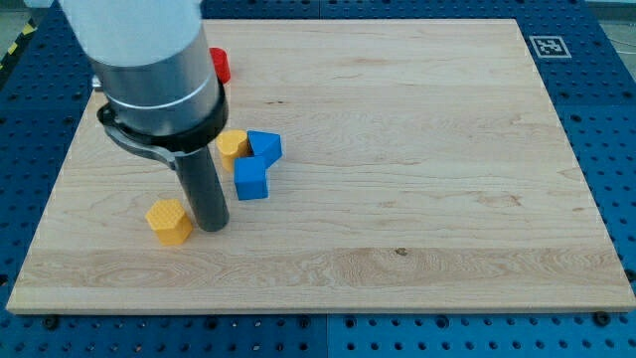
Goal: Put the hexagon parallel to heart
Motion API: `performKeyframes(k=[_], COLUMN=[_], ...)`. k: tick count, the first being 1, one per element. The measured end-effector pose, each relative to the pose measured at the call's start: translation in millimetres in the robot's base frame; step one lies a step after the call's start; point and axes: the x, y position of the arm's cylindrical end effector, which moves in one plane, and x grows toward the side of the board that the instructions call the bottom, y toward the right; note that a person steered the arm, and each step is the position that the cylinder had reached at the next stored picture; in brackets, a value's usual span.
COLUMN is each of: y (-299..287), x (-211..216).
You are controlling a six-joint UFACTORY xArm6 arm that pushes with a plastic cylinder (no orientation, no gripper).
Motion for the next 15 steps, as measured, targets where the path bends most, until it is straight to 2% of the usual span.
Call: performKeyframes(k=[1, 5, 7, 10, 12, 15], y=[23.3, -17.9, -35.1, -36.3, -69.8, -74.4], x=[0.4, 54.5, 47.5, 1.5, 6.6, 10.4])
